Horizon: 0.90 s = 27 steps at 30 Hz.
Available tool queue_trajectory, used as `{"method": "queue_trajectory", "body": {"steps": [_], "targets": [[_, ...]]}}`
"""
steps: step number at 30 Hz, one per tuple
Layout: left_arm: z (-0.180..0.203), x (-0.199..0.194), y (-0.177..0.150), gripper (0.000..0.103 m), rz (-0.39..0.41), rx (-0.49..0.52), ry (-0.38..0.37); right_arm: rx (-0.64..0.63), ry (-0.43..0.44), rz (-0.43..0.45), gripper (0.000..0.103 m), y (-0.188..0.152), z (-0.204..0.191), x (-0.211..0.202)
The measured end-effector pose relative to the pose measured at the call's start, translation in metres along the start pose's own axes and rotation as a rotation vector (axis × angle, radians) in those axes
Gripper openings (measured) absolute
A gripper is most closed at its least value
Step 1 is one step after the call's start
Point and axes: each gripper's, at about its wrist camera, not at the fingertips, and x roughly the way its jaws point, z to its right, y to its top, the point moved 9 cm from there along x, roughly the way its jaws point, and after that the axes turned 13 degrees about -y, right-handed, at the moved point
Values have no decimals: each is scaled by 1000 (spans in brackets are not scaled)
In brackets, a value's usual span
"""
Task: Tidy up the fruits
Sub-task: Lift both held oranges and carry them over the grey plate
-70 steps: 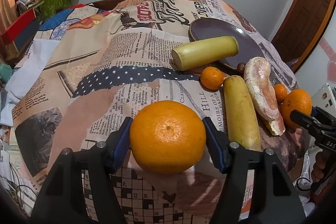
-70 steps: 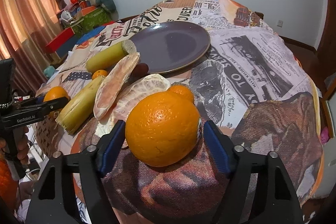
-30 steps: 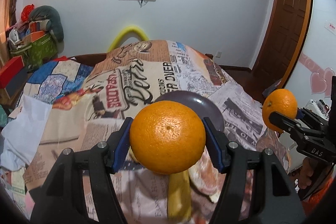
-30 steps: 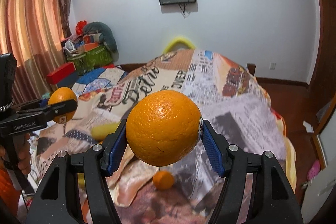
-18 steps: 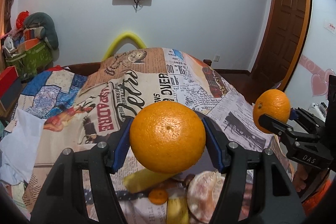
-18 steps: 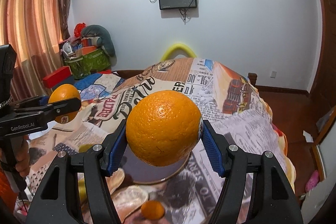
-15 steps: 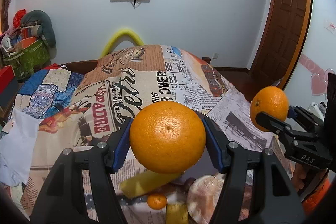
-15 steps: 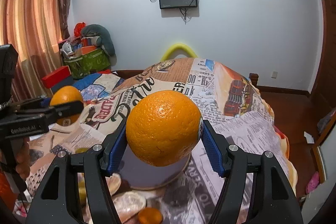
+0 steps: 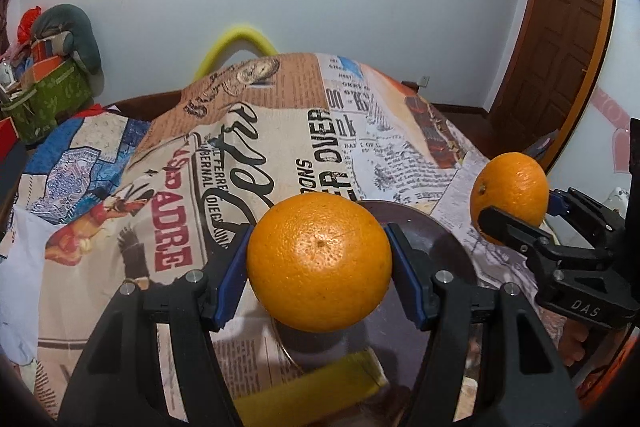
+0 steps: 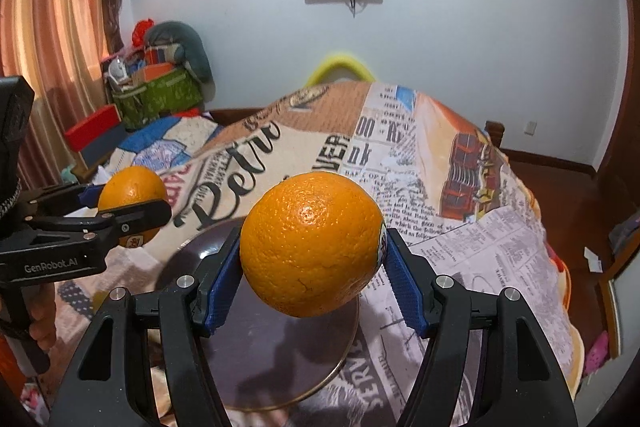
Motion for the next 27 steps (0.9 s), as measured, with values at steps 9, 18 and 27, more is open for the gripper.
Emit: {"method": "queue_trajectory", "body": {"steps": [9,18,27], "targets": [[-15,40,-3,64,-87,-6,6,-36,44,-120,64,-12,-5,44],[-19,66,-11,64,-167,-10,-23,-88,59,-163,64,-22,-12,58],[-20,80,-19,64,-225,-38,-57,-117,62,-184,65,-27,-16,65]]}}
